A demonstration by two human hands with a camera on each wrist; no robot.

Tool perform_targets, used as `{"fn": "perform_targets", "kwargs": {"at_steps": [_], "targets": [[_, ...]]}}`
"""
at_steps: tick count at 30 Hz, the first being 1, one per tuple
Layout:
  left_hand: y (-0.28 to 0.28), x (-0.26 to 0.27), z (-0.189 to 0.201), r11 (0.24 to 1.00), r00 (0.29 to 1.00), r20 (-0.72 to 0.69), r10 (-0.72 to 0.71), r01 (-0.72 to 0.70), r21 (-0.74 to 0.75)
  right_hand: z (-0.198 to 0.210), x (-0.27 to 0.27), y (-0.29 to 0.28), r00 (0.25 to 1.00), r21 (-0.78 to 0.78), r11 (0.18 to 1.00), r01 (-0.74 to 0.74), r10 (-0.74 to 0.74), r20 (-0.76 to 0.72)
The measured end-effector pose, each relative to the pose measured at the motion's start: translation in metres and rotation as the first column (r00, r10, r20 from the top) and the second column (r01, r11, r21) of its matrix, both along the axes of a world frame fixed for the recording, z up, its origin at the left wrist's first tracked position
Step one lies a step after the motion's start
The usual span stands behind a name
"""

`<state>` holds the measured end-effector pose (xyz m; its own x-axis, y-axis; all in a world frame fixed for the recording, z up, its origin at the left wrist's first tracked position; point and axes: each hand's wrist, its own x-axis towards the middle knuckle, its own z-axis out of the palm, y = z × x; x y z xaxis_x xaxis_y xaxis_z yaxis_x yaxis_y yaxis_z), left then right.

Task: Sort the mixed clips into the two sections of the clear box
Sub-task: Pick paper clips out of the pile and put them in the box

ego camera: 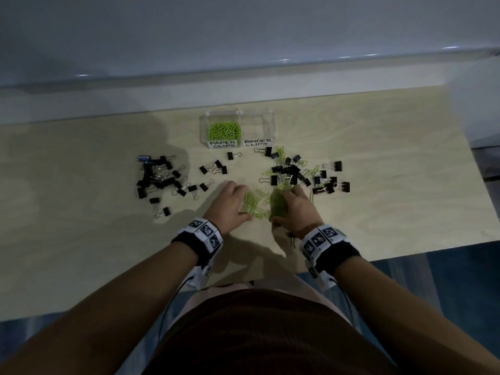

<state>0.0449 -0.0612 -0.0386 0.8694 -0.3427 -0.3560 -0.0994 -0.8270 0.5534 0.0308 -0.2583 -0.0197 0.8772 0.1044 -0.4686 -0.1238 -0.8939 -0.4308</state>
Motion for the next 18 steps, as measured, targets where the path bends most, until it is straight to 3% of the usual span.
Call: {"fn": "perform_targets", "kwargs": {"at_steps": [5, 12, 14, 18], "targets": [[-0.02, 0.007, 0.0, 0.999, 0.998, 0.062, -0.028, 0.026, 0.024, 0.003, 0.011, 0.023, 0.989, 0.065, 0.993, -0.096, 0.087, 0.123], [-0.021, 0.012, 0.007, 0.992, 0.995, 0.052, -0.09, 0.085, 0.089, 0.001, 0.015, 0.021, 0.971, 0.142, 0.983, -0.113, 0.079, 0.224], [-0.016, 0.013, 0.009, 0.994, 0.995, 0.054, -0.089, 0.085, 0.072, 0.0, 0.016, 0.015, 0.977, 0.185, 0.981, -0.065, 0.025, 0.21], [-0.002, 0.018, 0.013, 1.0, 0.998, 0.06, 0.002, -0.001, -0.012, -0.001, 0.024, 0.005, 0.981, 0.238, 0.956, 0.169, -0.186, 0.05]]}}
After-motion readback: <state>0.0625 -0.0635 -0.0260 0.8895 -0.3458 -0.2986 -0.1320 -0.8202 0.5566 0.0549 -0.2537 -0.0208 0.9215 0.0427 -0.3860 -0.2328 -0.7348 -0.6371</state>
